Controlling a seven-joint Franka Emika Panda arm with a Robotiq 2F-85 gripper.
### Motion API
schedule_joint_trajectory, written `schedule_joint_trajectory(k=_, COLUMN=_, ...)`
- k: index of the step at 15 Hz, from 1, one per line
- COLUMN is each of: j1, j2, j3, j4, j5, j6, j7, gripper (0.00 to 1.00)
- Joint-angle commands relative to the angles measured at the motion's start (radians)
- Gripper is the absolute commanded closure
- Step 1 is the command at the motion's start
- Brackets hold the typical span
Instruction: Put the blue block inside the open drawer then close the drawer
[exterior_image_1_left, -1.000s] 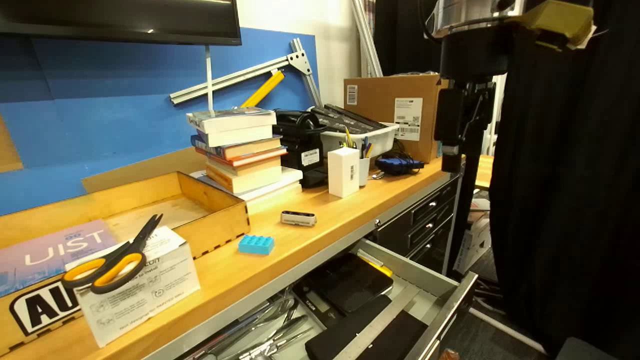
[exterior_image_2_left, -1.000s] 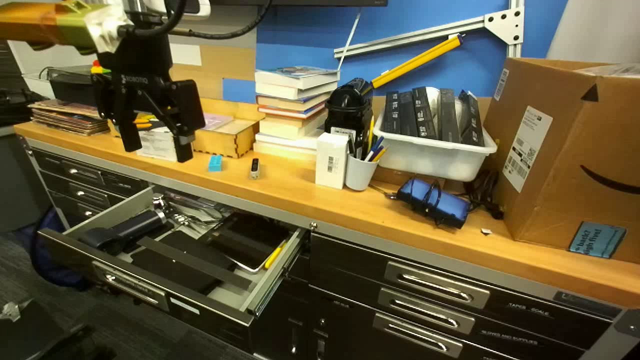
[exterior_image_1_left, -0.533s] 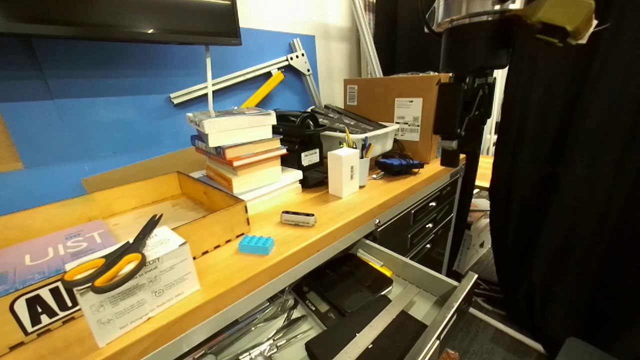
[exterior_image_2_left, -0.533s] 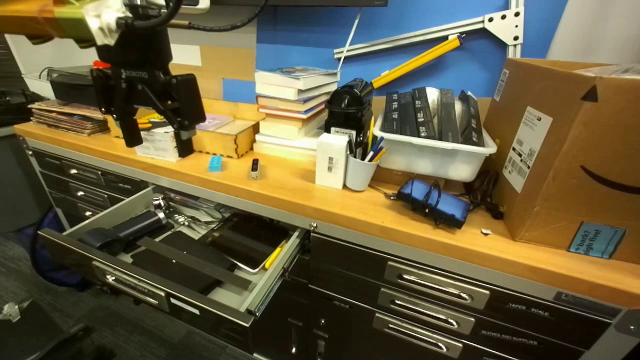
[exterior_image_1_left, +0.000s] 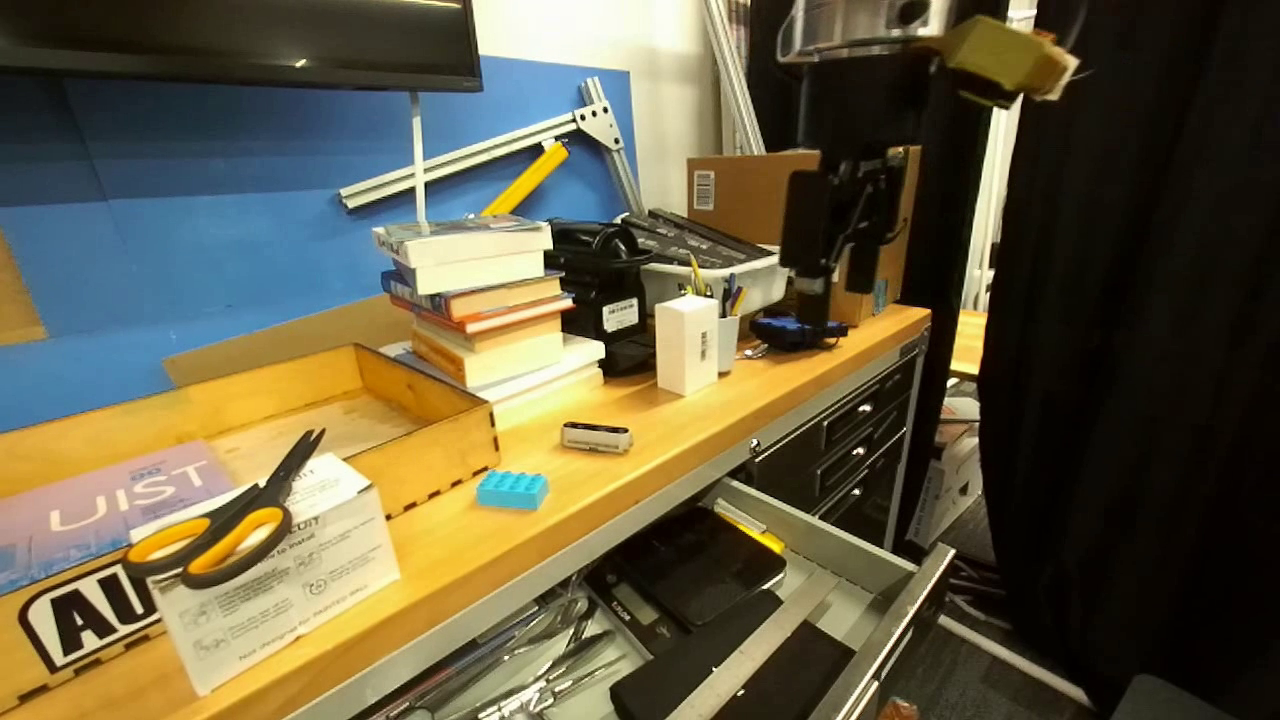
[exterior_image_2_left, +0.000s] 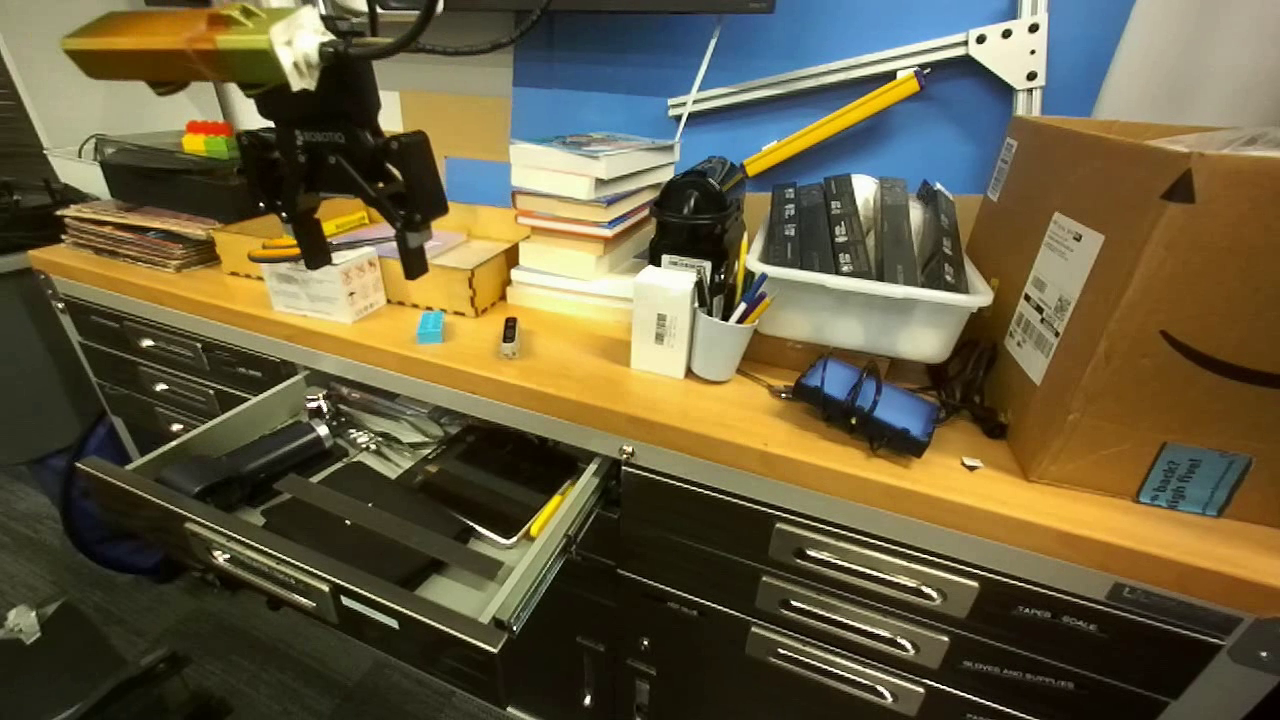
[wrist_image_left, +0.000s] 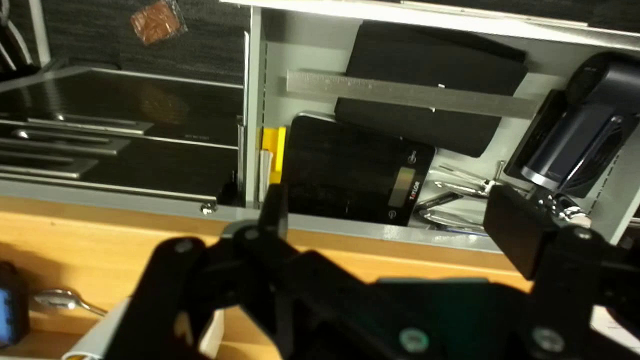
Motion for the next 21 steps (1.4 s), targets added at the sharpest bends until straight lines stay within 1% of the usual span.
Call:
schedule_joint_trajectory(k=1, j1=0.053, j2=0.220, j3=0.039, j4=0.166, j5=0.013, j6=0.054, j7=-0.008, gripper=0.00)
schedule_joint_trajectory(k=5, j1=0.103, j2=0.405, j3=0.092, j4=0.281, j5=0.036, j6=0.100, j7=-0.027, gripper=0.00)
schedule_joint_trajectory(k=6, j1=0.118, j2=0.441, j3=0.100, j4=0.299, j5=0.054, j6=0.122, j7=-0.078, gripper=0.00)
schedule_joint_trajectory(k=9, j1=0.133, j2=0.548, j3=0.139, j4=0.361, j5=0.036, j6=0.156, j7=-0.097, gripper=0.00)
schedule_joint_trajectory(k=13, j1=0.140, j2=0.669, j3=0.173, j4=0.410, j5=0.011, j6=0.264, j7=-0.037, gripper=0.00)
schedule_joint_trajectory(k=17, j1=0.147, j2=0.780, j3=0.171, j4=0.463, j5=-0.039, j6=0.370, j7=0.036, gripper=0.00)
schedule_joint_trajectory(k=19, j1=0.151, j2=0.828, j3=0.163, j4=0.489, j5=-0.070, j6=0.403, j7=0.072, gripper=0.00)
schedule_joint_trajectory(k=21, j1=0.153, j2=0.869, j3=0.158, j4=0.520, j5=-0.088, j6=0.395, j7=0.090, gripper=0.00)
